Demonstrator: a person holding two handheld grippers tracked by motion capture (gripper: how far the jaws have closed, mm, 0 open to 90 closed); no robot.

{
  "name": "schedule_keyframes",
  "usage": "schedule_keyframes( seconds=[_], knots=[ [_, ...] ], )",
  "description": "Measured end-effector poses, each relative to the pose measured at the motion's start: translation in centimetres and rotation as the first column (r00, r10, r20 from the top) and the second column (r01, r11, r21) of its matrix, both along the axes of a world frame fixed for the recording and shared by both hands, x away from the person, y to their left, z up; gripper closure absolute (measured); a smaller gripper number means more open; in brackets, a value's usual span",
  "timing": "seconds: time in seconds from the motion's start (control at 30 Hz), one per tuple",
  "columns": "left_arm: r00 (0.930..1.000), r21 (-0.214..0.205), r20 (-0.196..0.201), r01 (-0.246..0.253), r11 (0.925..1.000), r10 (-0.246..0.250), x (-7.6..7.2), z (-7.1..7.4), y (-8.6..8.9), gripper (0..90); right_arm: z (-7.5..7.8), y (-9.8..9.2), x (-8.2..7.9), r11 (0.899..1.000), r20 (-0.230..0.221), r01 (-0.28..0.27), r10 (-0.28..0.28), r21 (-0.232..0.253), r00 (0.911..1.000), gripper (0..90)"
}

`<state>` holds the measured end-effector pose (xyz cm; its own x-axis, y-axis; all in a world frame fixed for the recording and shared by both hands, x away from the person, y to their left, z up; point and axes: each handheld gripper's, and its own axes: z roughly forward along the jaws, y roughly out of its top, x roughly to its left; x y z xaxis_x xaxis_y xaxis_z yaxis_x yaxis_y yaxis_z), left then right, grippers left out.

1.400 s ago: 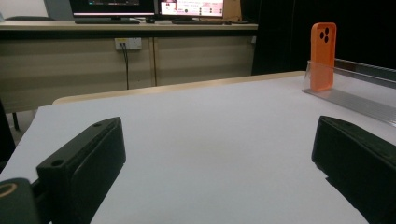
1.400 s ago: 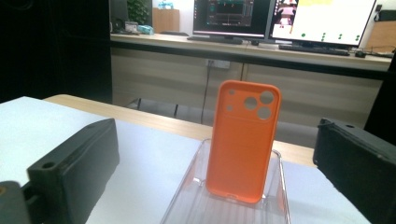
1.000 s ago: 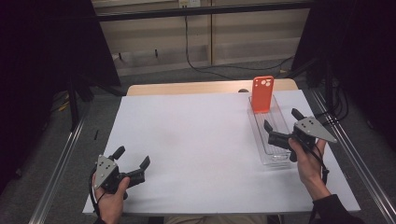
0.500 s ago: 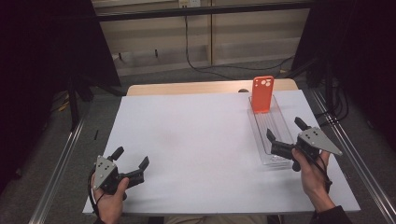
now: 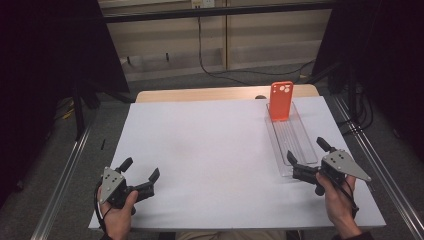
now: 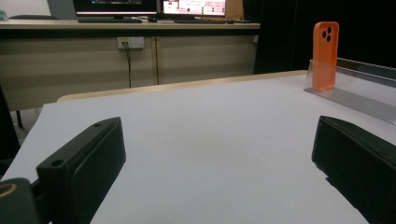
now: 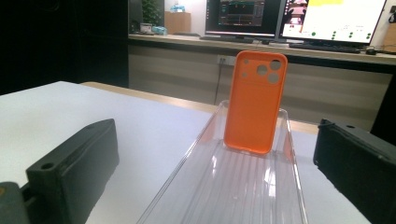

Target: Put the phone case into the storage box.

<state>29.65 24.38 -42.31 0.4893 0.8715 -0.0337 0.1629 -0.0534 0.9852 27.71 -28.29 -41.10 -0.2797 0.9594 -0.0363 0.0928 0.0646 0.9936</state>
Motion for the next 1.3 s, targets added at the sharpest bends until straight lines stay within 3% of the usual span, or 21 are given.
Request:
schedule_keyframes(
  seconds=[0.23, 0.63, 0.93, 1.3],
  knots=[
    [1.0, 0.001, 0.001, -0.001, 1.0, 0.001, -0.1, 0.0, 0.0, 2.7, -0.4, -0.1, -0.9, 0.998, 0.002, -0.055, 0.055, -0.01, 0.9985, 0.0],
    [1.0, 0.009, 0.0, 0.008, 0.9999, -0.008, -0.3, 0.0, -0.1, 2.7, -1.1, -0.9, -2.4, 0.996, 0.003, -0.09, 0.09, -0.002, 0.996, 0.0],
    [1.0, 0.003, 0.003, 0.009, 1.0, -0.009, -0.4, 0.0, -0.1, 2.7, -1.9, -1.9, -3.3, 0.999, -0.018, -0.052, 0.052, 0.016, 0.9985, 0.0],
    [0.9999, 0.006, 0.001, 0.015, 0.9999, -0.015, -0.2, 0.0, -0.1, 2.7, -2.2, -2.1, -3.1, 0.999, -0.014, -0.03, 0.031, 0.02, 0.9994, 0.0]
  ],
)
